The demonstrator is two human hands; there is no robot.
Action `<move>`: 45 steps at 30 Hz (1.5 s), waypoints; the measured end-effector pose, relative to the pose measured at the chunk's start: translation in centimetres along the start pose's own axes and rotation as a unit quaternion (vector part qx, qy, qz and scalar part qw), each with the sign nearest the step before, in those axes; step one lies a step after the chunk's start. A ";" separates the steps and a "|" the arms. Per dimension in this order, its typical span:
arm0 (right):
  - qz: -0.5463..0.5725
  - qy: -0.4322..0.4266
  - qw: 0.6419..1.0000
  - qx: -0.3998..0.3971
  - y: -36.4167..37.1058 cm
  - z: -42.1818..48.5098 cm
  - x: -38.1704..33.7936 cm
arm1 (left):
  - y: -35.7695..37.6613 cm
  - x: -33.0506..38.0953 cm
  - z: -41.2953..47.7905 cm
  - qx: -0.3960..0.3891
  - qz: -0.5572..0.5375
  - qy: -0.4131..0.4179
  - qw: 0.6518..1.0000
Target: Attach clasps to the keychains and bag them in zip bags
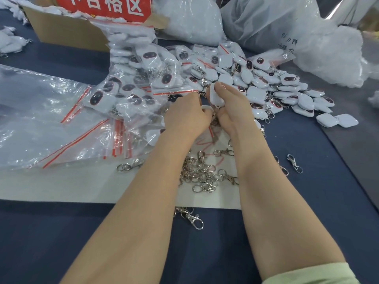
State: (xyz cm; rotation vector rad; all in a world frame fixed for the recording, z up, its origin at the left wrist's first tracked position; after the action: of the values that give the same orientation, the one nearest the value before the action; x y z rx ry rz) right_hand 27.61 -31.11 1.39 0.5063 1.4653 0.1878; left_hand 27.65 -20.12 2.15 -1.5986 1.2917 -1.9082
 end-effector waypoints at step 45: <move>-0.049 -0.008 0.998 -0.050 0.4 -0.3 -0.4 | -0.4 -0.1 0.0 -0.010 -0.047 0.001 0.999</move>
State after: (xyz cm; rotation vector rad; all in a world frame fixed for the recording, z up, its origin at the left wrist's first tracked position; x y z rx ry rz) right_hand 27.36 -30.83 1.88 0.3538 1.4545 0.1785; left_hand 27.77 -19.84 2.46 -1.6949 1.2612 -1.9575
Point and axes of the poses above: each hand's wrist, its own z-axis towards the middle knuckle, its own y-axis out of the palm, x = y × z, the point moved 1 cm from there along z, towards the middle knuckle, and after that the axes turned 15 degrees about -x, right-handed, at the moved point
